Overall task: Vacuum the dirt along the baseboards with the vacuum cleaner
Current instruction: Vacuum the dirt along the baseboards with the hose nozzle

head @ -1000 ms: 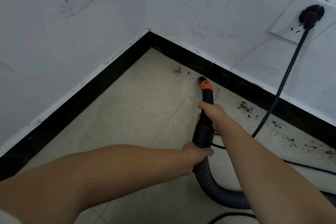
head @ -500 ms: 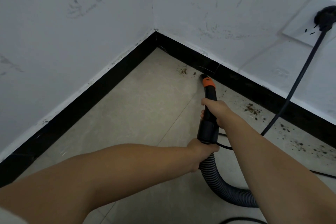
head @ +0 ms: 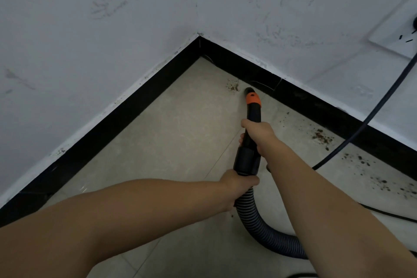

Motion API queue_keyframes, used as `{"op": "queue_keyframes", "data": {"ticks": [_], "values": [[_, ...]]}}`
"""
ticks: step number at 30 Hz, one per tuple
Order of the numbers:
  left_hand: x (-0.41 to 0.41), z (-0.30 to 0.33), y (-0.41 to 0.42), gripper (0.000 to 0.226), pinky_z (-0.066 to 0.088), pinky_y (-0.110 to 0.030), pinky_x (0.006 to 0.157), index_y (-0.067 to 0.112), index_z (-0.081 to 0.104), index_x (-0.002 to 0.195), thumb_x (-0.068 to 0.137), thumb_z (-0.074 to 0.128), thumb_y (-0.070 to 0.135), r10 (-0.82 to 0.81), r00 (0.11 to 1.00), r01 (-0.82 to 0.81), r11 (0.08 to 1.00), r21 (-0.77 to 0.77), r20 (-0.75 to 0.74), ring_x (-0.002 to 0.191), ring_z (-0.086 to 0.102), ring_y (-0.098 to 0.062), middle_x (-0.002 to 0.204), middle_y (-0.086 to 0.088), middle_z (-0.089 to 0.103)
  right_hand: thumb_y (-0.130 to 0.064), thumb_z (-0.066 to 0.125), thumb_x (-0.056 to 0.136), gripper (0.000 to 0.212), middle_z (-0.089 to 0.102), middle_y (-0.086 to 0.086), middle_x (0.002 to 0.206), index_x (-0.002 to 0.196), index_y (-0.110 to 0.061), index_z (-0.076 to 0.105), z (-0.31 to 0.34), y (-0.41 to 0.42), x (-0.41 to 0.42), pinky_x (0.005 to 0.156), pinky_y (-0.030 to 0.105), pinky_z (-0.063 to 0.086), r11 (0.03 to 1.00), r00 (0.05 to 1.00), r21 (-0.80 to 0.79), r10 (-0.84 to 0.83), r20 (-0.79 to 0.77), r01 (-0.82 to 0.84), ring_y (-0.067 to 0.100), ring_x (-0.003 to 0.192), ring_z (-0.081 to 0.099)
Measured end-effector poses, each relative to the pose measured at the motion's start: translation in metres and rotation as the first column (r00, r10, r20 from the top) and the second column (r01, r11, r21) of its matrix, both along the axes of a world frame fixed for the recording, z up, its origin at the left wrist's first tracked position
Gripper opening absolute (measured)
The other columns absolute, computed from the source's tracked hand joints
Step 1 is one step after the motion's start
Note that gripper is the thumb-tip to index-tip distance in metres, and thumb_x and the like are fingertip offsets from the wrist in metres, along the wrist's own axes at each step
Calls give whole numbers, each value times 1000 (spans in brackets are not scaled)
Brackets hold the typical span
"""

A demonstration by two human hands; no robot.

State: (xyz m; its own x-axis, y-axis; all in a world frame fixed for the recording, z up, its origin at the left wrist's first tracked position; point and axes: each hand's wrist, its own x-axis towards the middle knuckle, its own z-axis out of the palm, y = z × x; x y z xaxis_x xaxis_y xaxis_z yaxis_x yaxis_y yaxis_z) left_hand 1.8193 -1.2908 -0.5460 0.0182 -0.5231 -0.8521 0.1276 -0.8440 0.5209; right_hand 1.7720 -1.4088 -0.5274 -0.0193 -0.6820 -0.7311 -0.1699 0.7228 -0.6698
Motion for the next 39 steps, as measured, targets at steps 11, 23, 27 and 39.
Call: {"op": "queue_keyframes", "data": {"ticks": [11, 23, 27, 39], "values": [[7, -5, -19, 33, 50, -30, 81, 6, 58, 116, 85, 66, 15, 27, 998, -28, 999, -18, -55, 91, 56, -22, 85, -4, 56, -11, 61, 89, 21, 54, 12, 69, 104, -3, 49, 0, -20, 8, 54, 31, 52, 1000, 1000, -19, 4, -19, -4, 21, 54, 54], [10, -17, 13, 41, 53, -35, 88, 5, 58, 121, 84, 67, 18, 98, 995, -98, 995, 31, -4, 103, 61, -27, 101, -11, 60, -11, 62, 87, 13, 54, 13, 66, 89, -7, 49, -10, 9, 29, 49, 30, 51, 995, 995, -1, 96, -25, -96, 22, 49, 52], [21, -12, 2, 40, 52, -33, 86, 5, 57, 122, 85, 66, 18, 97, 995, -97, 995, 19, -13, 97, 58, -23, 101, -9, 58, -11, 62, 88, 13, 55, 13, 67, 91, -8, 50, -7, -1, 36, 51, 31, 52, 997, 997, -8, 72, -17, -72, 22, 52, 54], [27, 4, -28, 15, 47, -29, 81, 19, 53, 84, 87, 67, 19, 71, 995, -70, 997, 20, -65, 94, 55, -20, 85, 0, 55, -10, 61, 89, 14, 55, 13, 70, 94, -5, 49, -2, -32, 32, 53, 32, 52, 997, 997, -18, 81, -18, -81, 22, 53, 55]]}}
